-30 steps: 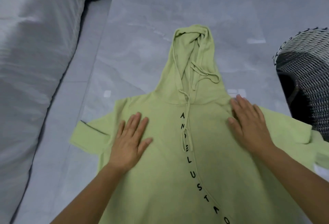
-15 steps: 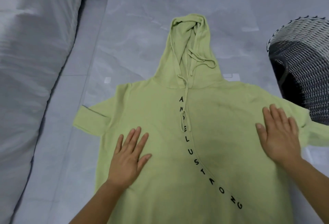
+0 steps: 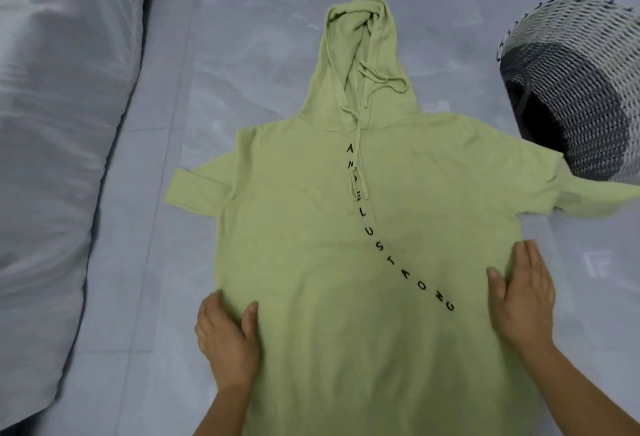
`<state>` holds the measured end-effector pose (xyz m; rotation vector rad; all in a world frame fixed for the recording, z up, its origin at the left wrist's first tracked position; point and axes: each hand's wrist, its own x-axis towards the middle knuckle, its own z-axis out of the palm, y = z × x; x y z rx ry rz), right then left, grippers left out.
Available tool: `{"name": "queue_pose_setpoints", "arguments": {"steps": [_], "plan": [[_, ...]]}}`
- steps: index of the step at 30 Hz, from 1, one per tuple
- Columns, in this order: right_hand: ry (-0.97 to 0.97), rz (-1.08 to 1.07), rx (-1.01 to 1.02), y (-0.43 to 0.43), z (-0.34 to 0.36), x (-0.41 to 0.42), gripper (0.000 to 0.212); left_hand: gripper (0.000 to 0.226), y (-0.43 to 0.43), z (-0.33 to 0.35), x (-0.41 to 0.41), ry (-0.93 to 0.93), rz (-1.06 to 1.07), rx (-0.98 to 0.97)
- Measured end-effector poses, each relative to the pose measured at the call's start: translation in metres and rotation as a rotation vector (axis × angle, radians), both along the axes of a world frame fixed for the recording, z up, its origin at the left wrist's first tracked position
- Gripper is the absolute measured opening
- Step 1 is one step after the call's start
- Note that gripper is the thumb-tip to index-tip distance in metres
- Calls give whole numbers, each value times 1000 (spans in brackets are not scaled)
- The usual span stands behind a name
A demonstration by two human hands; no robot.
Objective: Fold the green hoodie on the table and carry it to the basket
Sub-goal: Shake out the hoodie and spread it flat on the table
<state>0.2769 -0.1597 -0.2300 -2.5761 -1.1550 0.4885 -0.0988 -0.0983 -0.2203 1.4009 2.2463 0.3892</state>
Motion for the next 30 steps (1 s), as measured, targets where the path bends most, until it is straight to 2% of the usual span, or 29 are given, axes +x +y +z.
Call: {"name": "queue_pose_setpoints", "arguments": {"steps": [4,7,12,16,20,21,24,26,30], "plan": [[15,-189,70,-39,12,-19,65,51,-20,12,-3,-177,181,-55],[55,-264,-27,-79,14,-28,60,41,-52,19,-9,-154,208,-125],[180,-286,-179,-127,20,-46,35,35,-101,13,-21,-135,310,-157],[244,-431,-179,-160,35,-45,44,40,-130,22,-35,-129,277,-109],[277,-447,-206,-200,50,-45,48,37,-171,32,-54,-70,260,-152],[280,-457,-212,-211,51,-48,53,36,-184,32,-58,-61,267,-177],[264,-463,-157,-240,53,-60,86,33,-220,29,-64,-55,316,-260],[295,-485,-127,-251,54,-64,97,31,-232,27,-64,-58,349,-299],[241,-416,-125,-243,60,-57,94,32,-219,33,-60,-85,305,-332]]}}
